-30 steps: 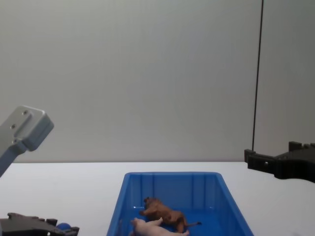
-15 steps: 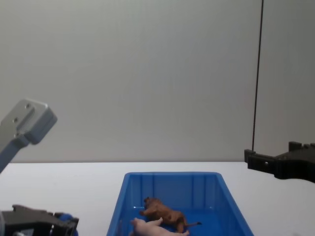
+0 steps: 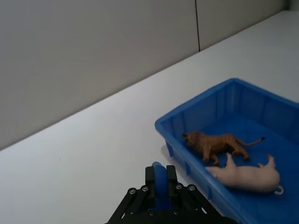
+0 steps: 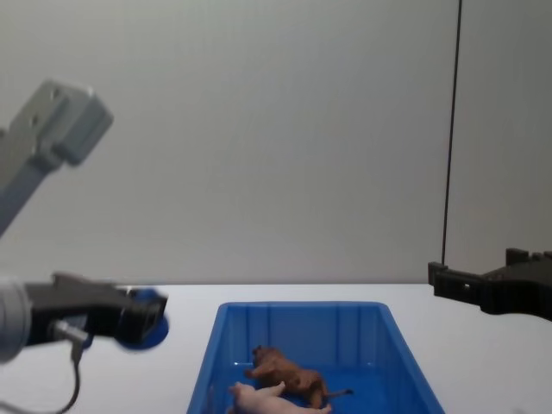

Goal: Pick up the two dolls from the table and place them into the box.

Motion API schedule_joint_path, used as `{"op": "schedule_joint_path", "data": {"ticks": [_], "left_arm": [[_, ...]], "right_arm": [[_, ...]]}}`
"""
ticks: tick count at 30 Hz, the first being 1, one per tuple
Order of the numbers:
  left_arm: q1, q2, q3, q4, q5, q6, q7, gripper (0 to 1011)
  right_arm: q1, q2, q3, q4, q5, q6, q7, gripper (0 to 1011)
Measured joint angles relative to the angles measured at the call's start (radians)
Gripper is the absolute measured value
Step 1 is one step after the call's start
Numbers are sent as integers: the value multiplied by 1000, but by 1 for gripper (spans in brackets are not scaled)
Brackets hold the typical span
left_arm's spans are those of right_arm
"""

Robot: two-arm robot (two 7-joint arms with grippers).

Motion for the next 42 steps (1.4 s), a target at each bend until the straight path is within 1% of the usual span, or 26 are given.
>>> {"op": "schedule_joint_path", "data": {"ticks": [3,6,9,14,19,23,27,28,29,30,31,32,33,35,36,37,40,42], "left_arm": [[-9,-3,-1,-8,7,-15,-21,132],[-25,-10,-2,-17,14,-39,-59,108],[-34,-16,-2,-19,15,-52,-82,101],[-55,-30,1,-20,15,-81,-136,84],[-80,-55,11,-10,8,-112,-197,89],[-102,-84,25,3,7,-133,-238,225],[-114,-98,32,9,7,-144,-257,300],[-119,-105,35,12,7,-149,-265,357],[-121,-108,37,13,7,-151,-268,378],[-125,-113,40,15,7,-154,-275,435],[-128,-118,42,17,8,-158,-281,446],[-128,-118,42,17,8,-158,-281,476],[-131,-121,44,19,8,-161,-285,533],[-134,-125,46,20,9,-164,-290,577],[-137,-128,47,21,10,-166,-293,639],[-138,-130,48,22,10,-167,-295,639],[-142,-135,50,24,11,-171,-301,756],[-143,-137,51,25,11,-172,-303,788]], "right_arm": [[0,0,0,0,0,0,0,1001],[0,0,0,0,0,0,0,1001],[0,0,0,0,0,0,0,1001],[0,0,0,0,0,0,0,1001],[0,0,0,0,0,0,0,1001],[0,0,0,0,0,0,0,1001],[0,0,0,0,0,0,0,1001],[0,0,0,0,0,0,0,1001],[0,0,0,0,0,0,0,1001],[0,0,0,0,0,0,0,1001],[0,0,0,0,0,0,0,1001],[0,0,0,0,0,0,0,1001],[0,0,0,0,0,0,0,1001],[0,0,0,0,0,0,0,1001],[0,0,0,0,0,0,0,1001],[0,0,0,0,0,0,0,1001],[0,0,0,0,0,0,0,1001],[0,0,0,0,0,0,0,1001]]}}
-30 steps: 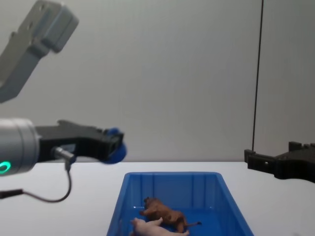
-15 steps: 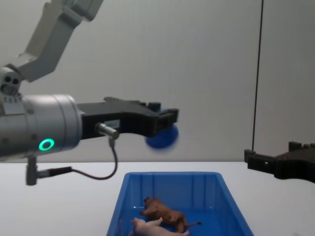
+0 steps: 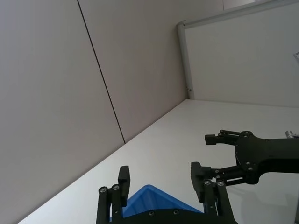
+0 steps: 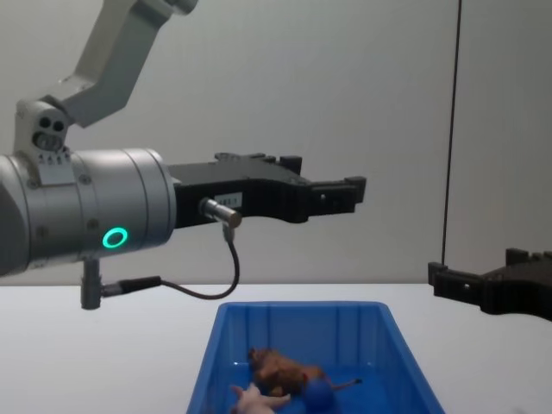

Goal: Pick up the two dolls from the table and place them into the box.

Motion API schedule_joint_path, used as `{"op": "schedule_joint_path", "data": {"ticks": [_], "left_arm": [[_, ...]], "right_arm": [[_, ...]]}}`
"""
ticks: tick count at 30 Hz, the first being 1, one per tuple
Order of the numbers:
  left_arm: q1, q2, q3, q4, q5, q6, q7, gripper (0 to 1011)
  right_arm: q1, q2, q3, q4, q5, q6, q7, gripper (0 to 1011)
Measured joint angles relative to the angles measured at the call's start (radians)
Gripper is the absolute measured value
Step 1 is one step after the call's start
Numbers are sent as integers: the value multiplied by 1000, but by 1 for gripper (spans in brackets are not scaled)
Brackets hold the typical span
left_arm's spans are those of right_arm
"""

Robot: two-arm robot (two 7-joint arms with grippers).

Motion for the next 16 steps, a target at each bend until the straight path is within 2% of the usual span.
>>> {"op": "schedule_joint_path", "data": {"ticks": [7,16], "left_arm": [[-5,-7,3,3,1,-5,-9,996],[-9,-12,6,5,2,-8,-14,1001]], "right_arm": [[0,0,0,0,0,0,0,1001],[0,0,0,0,0,0,0,1001]]}}
